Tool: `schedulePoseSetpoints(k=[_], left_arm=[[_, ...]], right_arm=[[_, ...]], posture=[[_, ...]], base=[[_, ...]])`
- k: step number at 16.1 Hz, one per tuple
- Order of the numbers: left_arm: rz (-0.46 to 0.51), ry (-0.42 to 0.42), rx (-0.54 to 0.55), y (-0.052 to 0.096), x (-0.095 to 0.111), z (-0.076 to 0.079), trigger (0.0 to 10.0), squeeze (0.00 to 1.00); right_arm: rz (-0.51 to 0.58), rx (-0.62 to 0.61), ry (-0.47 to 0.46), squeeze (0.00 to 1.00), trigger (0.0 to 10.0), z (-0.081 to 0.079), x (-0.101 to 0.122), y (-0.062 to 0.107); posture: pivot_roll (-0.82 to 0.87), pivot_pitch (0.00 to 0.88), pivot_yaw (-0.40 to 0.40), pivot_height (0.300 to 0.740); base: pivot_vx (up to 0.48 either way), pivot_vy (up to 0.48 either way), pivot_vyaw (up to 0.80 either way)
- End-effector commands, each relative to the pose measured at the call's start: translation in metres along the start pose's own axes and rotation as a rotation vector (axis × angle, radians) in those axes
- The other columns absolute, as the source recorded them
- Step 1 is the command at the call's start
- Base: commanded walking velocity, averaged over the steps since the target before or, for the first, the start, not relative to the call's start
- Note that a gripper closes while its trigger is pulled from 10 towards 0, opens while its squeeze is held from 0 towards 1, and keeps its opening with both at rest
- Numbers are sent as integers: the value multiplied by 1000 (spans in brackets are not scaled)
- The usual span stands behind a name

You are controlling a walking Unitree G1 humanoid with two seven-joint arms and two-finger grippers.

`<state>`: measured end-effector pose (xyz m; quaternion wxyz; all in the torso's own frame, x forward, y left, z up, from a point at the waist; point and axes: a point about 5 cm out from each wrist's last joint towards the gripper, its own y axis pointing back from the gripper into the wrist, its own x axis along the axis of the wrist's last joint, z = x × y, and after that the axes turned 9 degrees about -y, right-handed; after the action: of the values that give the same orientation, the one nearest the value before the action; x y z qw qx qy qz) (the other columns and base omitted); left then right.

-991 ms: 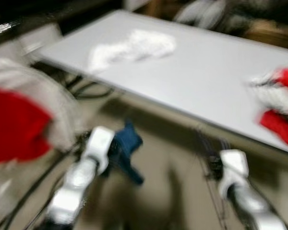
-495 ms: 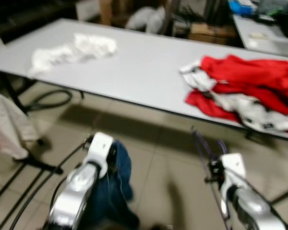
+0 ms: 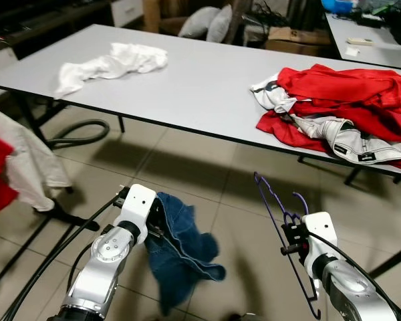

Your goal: Hang hanger

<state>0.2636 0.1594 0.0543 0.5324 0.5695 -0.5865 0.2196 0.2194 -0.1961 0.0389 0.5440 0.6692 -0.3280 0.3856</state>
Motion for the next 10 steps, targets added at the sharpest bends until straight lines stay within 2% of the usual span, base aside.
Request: schedulePoseSetpoints(k=[1,6,7,10], left_arm=[[50,-18,-11,-5,12,0,10000,0],[52,-20,6,-9,15,-3,10000,0],[62,-55,15,-11,18,-4,10000,0],[65,-68,10,-14,21,-4,10000,0]], right_arm=[[20,-23,-9,0,10000,5,2,3],[30,-20,-10,0,10000,3,3,1],[34,-22,-10,0,10000,3,4,1],[47,-18,-9,0,10000,2,7,-1]], posture=[[-51,51,15,740],[-53,47,23,740],[-53,47,27,740],[-51,46,36,740]], base=[[0,480,-800],[0,480,-800],[0,0,-800],[0,-480,-800]])
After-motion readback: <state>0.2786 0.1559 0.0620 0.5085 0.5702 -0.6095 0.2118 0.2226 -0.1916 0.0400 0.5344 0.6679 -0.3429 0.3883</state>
